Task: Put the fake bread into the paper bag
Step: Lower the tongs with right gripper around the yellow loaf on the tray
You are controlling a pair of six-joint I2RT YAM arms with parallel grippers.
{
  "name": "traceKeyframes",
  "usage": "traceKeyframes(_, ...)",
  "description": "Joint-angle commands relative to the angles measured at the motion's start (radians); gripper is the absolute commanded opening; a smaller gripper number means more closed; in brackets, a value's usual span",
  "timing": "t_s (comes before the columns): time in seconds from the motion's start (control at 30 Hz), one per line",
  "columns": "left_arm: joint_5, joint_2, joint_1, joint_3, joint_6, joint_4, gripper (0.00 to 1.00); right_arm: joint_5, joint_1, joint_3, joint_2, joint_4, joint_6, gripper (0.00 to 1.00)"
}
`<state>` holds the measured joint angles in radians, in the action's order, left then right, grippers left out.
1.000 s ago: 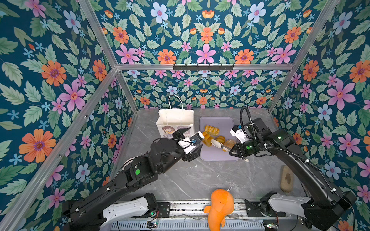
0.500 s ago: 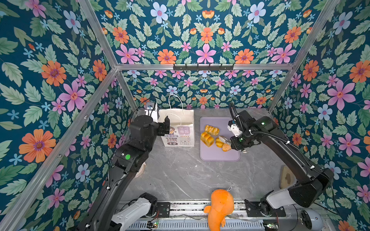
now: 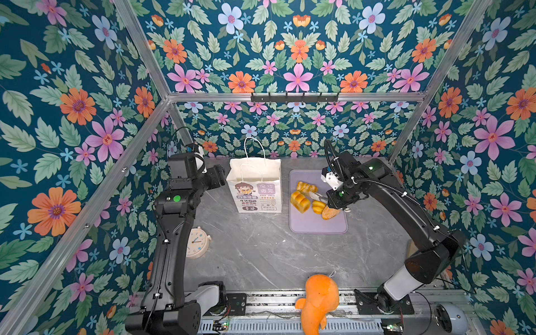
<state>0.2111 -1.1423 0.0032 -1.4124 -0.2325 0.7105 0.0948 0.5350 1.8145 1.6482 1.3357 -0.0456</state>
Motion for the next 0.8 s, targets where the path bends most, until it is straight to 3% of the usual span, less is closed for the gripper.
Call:
traceKeyframes(0.0, 0.060, 0.022, 0.003, 0.039, -0.015, -0.010, 0.75, 0.002, 0.002, 0.029, 0.051, 0.029, 0.035, 0.27)
traceKeyframes(0.27, 0.104, 0.121, 0.003, 0.219, -0.047, -0.114, 0.71, -0.001, 0.006, 0.055, 0.118, 0.012, 0.044, 0.37)
traceKeyframes(0.77, 0.068, 0.144, 0.003, 0.284, 0.019, -0.110, 0.71, -0.036, 0.022, 0.083, 0.181, -0.018, 0.055, 0.41)
